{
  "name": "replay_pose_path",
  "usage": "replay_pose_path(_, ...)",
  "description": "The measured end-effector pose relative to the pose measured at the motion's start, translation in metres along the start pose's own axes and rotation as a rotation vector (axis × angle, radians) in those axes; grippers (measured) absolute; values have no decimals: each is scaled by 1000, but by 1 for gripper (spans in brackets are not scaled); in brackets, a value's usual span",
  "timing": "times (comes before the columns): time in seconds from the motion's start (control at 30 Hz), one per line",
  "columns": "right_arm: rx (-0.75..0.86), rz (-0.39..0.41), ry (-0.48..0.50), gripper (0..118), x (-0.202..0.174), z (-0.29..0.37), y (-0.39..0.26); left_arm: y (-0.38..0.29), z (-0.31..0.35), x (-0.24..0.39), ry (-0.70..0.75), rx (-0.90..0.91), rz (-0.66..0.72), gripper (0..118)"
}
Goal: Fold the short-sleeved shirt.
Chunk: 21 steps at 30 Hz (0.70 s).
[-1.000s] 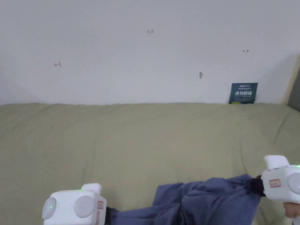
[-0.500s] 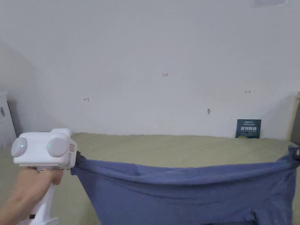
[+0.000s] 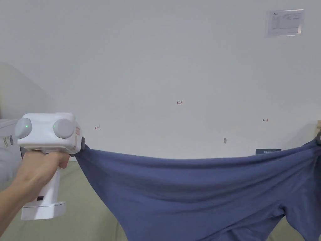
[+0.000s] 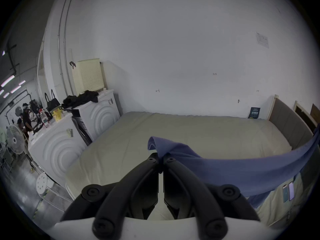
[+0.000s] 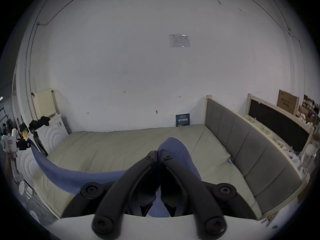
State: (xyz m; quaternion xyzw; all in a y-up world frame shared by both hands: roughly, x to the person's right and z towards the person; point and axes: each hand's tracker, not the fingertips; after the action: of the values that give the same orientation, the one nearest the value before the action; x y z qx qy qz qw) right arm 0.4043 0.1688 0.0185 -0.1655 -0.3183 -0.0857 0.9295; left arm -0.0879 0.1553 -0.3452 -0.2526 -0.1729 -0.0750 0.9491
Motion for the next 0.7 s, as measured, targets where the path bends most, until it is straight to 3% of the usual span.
replay_pose_path(0.13,-18,43,-17,4,-7,-17,-2,-6,-22,15,25,-3,-31,0)
replay_pose_path(0.3,-17,22,-50,4,2,-42,11,6,-45,21,70,10,-24,0)
replay_pose_path(0.43,-6,8,-61,4,3,-59,31,29,-60,28,94,35,-48,0)
replay_pose_path(0.6,60,78,-88,4,-8,-85,61,64,-75,38,133,100,-40,0)
replay_pose_path(0.7,74,73,-92,4,-15,-100,79,89,-89,46,162,130,-31,0)
